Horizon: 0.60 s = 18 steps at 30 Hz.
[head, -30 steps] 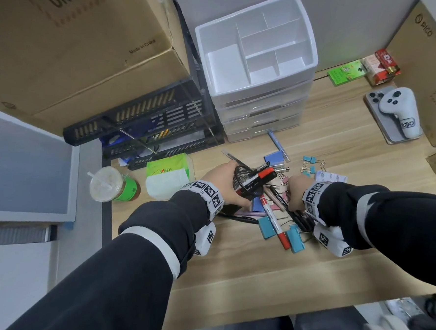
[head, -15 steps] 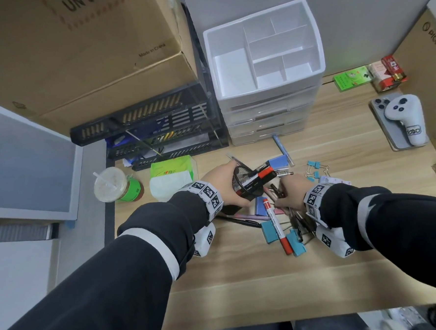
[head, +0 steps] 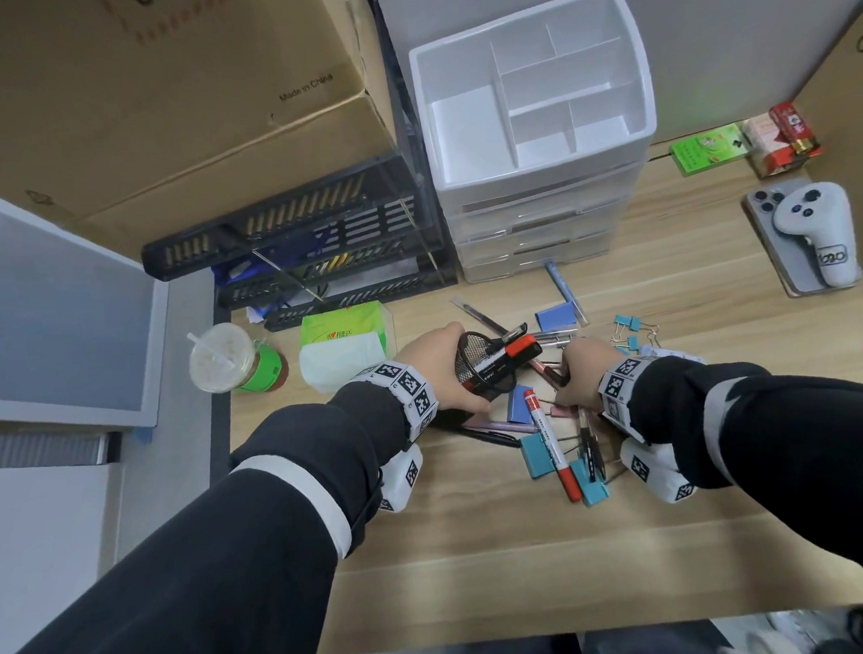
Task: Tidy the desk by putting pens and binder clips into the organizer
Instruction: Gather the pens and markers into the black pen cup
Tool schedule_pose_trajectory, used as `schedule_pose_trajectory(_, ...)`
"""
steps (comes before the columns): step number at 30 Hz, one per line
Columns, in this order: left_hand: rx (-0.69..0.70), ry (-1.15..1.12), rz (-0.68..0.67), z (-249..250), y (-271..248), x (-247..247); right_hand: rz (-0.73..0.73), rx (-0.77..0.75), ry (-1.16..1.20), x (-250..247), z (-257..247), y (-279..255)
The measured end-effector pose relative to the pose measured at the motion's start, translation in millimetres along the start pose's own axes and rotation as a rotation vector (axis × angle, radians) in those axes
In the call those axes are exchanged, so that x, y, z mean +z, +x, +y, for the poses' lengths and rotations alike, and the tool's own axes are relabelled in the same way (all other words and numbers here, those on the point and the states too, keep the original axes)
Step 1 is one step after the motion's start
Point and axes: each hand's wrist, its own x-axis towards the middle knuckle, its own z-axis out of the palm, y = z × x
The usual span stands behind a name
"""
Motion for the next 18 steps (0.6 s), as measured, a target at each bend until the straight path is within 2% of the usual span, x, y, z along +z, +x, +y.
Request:
schedule_pose_trajectory(7,-0.016,0.009,0.006,2,3,-2,-0.068,-0.011,0.011,-2,3,-3)
schedule_pose_trajectory(11,-0.041,0.060,-0.002,-1,3,-6,-0.117,-0.044,0.048,-27,9,-6)
schedule_pose_trajectory(18,-0.091,0.117,-0.024,-2,4,-23,0.024,-0.068,0.205,-71,21,-11)
